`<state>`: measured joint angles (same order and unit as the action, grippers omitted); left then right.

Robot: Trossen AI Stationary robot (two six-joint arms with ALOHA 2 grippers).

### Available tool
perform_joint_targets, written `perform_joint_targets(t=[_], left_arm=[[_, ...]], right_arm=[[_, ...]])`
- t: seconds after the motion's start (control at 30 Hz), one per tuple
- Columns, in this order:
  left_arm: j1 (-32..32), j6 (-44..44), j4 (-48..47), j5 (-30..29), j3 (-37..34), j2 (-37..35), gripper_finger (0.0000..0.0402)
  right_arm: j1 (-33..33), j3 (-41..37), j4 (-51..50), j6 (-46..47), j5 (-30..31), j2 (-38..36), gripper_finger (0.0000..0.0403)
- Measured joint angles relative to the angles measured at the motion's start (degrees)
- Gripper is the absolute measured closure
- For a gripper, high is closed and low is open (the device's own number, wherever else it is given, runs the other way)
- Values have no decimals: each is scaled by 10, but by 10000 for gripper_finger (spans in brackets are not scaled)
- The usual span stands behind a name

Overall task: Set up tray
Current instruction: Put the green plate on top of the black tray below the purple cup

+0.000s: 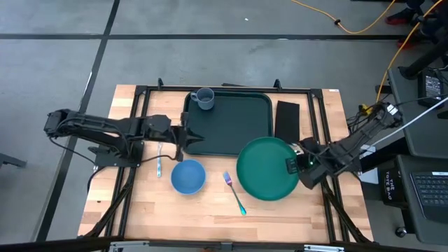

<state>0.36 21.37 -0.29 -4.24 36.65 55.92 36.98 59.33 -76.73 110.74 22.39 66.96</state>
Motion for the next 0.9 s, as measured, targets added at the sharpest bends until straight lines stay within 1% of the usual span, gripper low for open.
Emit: perform_joint_targets(t=[0.1,0.23,0.3,0.53,0.6,0.73,0.8,0.9], left_arm=[[0,0,-33,-5,33,38,372],[0,12,-79,-7,88,90,360],[-1,26,-98,-7,110,115,353],[-29,89,-117,-14,160,179,323],[-42,105,-115,-44,173,192,314],[-74,150,-116,-130,197,213,298],[-88,174,-117,-148,212,224,291],[-108,203,-123,-154,232,245,284]], right_arm=[[-33,5,3,-36,-1,0,392],[-77,5,8,-77,-29,-5,392],[-98,5,14,-104,-31,-13,392],[-169,6,70,-202,-30,-50,392],[-187,6,79,-229,-30,-57,392],[-224,6,101,-287,-41,-62,392],[-240,6,106,-315,-45,-62,392],[-264,6,126,-352,-52,-62,392]])
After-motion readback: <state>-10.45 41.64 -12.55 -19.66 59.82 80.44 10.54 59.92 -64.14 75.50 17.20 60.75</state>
